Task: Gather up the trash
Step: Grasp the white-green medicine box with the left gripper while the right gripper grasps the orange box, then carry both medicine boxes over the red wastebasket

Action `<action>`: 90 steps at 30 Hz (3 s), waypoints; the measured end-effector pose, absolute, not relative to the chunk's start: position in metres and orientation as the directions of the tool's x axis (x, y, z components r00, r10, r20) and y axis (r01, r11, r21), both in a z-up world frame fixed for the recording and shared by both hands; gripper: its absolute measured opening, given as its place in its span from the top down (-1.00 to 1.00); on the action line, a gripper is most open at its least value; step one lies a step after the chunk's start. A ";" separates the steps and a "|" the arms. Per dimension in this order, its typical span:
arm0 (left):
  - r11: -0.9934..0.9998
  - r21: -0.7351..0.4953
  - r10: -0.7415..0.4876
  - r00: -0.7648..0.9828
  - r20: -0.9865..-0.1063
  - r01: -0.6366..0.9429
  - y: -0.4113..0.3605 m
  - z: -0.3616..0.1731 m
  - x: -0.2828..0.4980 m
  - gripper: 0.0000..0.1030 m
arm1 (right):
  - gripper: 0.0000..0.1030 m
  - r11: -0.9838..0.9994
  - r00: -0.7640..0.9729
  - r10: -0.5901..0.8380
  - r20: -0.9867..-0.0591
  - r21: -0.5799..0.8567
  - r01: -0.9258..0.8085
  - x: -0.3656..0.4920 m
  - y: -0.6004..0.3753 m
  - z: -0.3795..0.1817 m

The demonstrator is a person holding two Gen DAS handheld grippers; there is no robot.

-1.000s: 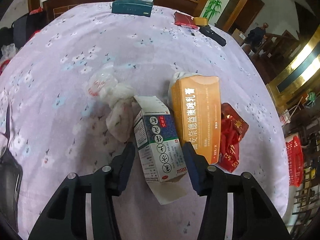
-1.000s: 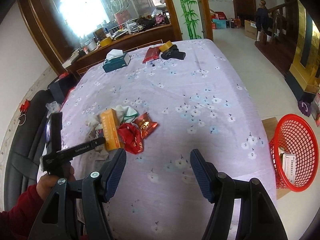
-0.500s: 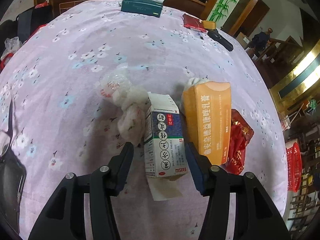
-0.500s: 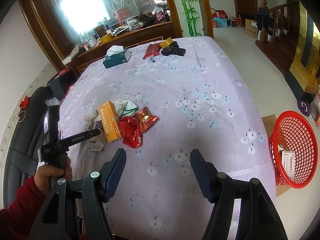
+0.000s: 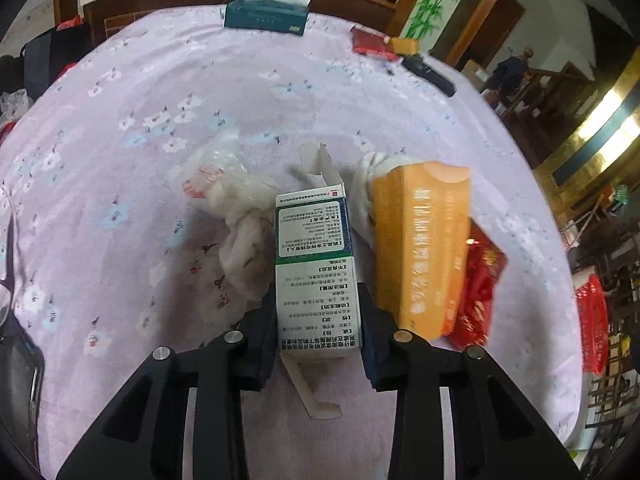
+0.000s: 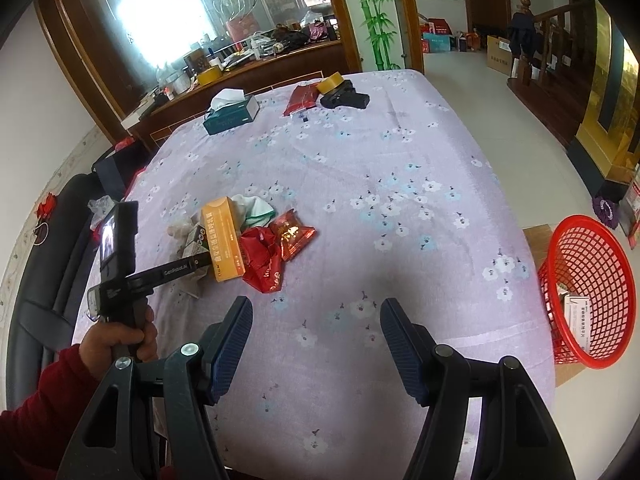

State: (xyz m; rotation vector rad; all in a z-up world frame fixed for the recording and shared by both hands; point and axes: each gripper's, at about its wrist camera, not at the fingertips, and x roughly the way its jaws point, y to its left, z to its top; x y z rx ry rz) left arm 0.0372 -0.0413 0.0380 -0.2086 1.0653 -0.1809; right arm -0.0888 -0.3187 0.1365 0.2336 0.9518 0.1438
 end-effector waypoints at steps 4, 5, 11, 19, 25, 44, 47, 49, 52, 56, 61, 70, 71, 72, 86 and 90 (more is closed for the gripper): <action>0.962 -0.261 -0.268 0.497 -0.825 0.086 -0.035 0.056 0.014 0.36 | -0.40 0.961 0.552 0.256 -0.793 0.271 -0.057 -0.074 -0.303 0.132; 0.961 -0.262 -0.272 0.502 -0.821 0.092 -0.034 0.059 0.010 0.36 | -0.40 0.960 0.545 0.264 -0.796 0.272 -0.068 -0.070 -0.298 0.130; 0.969 -0.217 -0.244 0.555 -0.796 0.116 -0.018 0.080 -0.019 0.36 | -0.47 0.950 0.501 0.313 -0.807 0.258 -0.179 -0.033 -0.248 0.118; 0.980 -0.163 -0.200 0.572 -0.795 0.116 0.001 0.084 -0.036 0.36 | -0.51 0.937 0.439 0.328 -0.837 0.227 -0.267 0.022 -0.181 0.084; 0.982 -0.155 -0.190 0.579 -0.793 0.110 0.014 0.086 -0.042 0.36 | -0.50 0.960 0.456 0.219 -0.863 0.107 -0.258 0.056 -0.153 0.060; 0.973 -0.179 -0.233 0.612 -0.756 0.149 -0.001 0.093 -0.030 0.36 | 0.03 0.959 0.469 0.267 -0.842 0.186 -0.212 0.038 -0.165 0.079; 0.974 -0.165 -0.227 0.630 -0.743 0.156 -0.013 0.100 -0.033 0.36 | 0.03 0.955 0.483 0.293 -0.825 0.227 -0.191 0.021 -0.181 0.091; 0.975 -0.153 -0.222 0.640 -0.735 0.162 -0.024 0.104 -0.037 0.36 | 0.03 0.957 0.500 0.290 -0.816 0.235 -0.171 0.008 -0.193 0.097; 0.972 -0.150 -0.232 0.638 -0.734 0.180 -0.046 0.106 -0.040 0.36 | 0.03 0.962 0.521 0.274 -0.808 0.236 -0.139 -0.012 -0.215 0.103; 0.965 -0.139 -0.251 0.627 -0.737 0.222 -0.076 0.109 -0.042 0.36 | 0.03 0.964 0.533 0.258 -0.806 0.250 -0.089 -0.034 -0.246 0.104; 0.951 -0.121 -0.279 0.619 -0.734 0.285 -0.114 0.115 -0.046 0.36 | 0.03 0.965 0.541 0.236 -0.807 0.260 -0.034 -0.053 -0.282 0.104; 0.916 -0.074 -0.319 0.606 -0.728 0.394 -0.175 0.123 -0.055 0.36 | 0.03 0.956 0.593 0.200 -0.780 0.288 0.056 -0.082 -0.339 0.115; 0.912 -0.067 -0.323 0.605 -0.728 0.405 -0.181 0.124 -0.056 0.36 | 0.03 0.955 0.599 0.193 -0.777 0.290 0.068 -0.085 -0.346 0.117; 0.906 -0.061 -0.327 0.603 -0.728 0.418 -0.188 0.125 -0.057 0.36 | 0.03 0.952 0.604 0.189 -0.774 0.296 0.081 -0.088 -0.352 0.118; 0.860 -0.025 -0.368 0.584 -0.724 0.510 -0.243 0.130 -0.059 0.36 | 0.03 0.929 0.650 0.129 -0.749 0.321 0.186 -0.115 -0.408 0.129; 0.851 -0.024 -0.376 0.576 -0.726 0.525 -0.252 0.129 -0.060 0.36 | 0.03 0.923 0.652 0.119 -0.749 0.325 0.206 -0.118 -0.418 0.130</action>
